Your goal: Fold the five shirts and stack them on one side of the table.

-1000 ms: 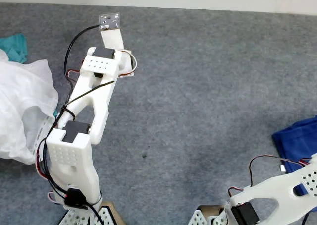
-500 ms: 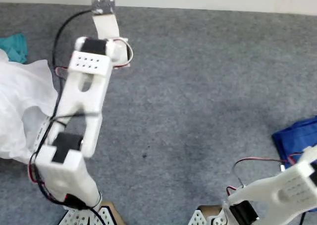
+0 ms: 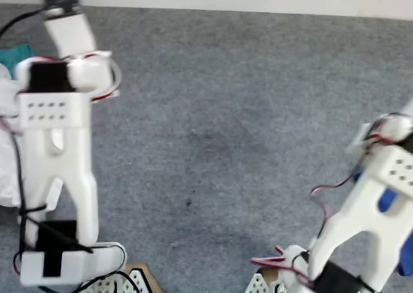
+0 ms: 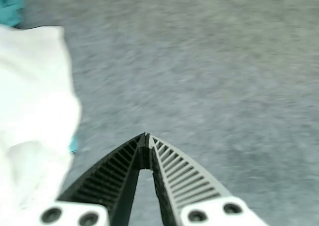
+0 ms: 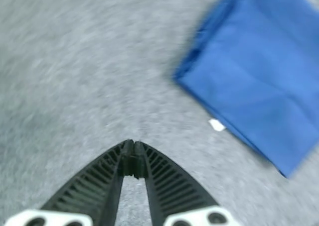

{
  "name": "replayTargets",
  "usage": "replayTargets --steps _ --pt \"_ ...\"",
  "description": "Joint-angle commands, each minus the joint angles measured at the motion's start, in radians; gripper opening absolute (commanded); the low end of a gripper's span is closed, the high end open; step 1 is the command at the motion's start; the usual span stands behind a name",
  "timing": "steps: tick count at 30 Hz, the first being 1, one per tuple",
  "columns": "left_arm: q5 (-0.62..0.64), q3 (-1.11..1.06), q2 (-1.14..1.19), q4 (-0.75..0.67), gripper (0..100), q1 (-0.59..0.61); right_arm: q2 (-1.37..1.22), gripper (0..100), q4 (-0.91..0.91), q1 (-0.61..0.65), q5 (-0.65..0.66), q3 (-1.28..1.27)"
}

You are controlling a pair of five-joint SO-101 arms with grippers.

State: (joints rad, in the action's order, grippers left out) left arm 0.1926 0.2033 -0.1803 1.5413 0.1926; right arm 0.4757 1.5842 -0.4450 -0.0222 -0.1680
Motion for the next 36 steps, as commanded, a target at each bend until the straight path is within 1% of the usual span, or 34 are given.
replayTargets --steps 1,6,12,16,19,22,27,29,31,34,36 --pt "-0.058 -0.104 -0.111 0.003 1 0.088 0.091 0.7 -0.168 0.120 -0.012 -0.188" --pt "-0.060 -0.377 -0.285 -0.106 1 0.223 0.127 0.7 -0.352 0.236 -0.012 -0.377" --pt "-0.060 -0.762 -0.536 -0.296 1 0.387 0.127 1.2 -0.516 0.308 -0.012 -0.455" --pt "-0.060 -0.954 -0.661 -0.362 1 0.466 0.127 1.3 -0.539 0.381 -0.012 -0.455" --pt "-0.060 -1.069 -0.711 -0.414 1 0.512 0.125 1.3 -0.532 0.460 -0.011 -0.463" --pt "-0.064 -1.147 -0.725 -0.488 1 0.568 0.125 2.1 -0.499 0.512 -0.006 -0.483" --pt "-0.164 -1.216 -0.725 -0.554 1 0.707 0.125 13.7 -0.504 0.550 -0.008 -0.541" --pt "-0.172 -1.239 -0.725 -0.595 1 0.751 0.125 15.2 -0.506 0.552 -0.009 -0.544" --pt "-0.172 -1.265 -0.725 -0.644 1 0.773 0.125 15.2 -0.506 0.552 -0.011 -0.544" --pt "-0.175 -1.320 -0.725 -0.709 1 0.774 0.125 15.2 -0.506 0.552 -0.011 -0.544" --pt "-0.212 -1.356 -0.725 -0.753 3 0.773 0.125 15.2 -0.506 0.552 -0.011 -0.545"
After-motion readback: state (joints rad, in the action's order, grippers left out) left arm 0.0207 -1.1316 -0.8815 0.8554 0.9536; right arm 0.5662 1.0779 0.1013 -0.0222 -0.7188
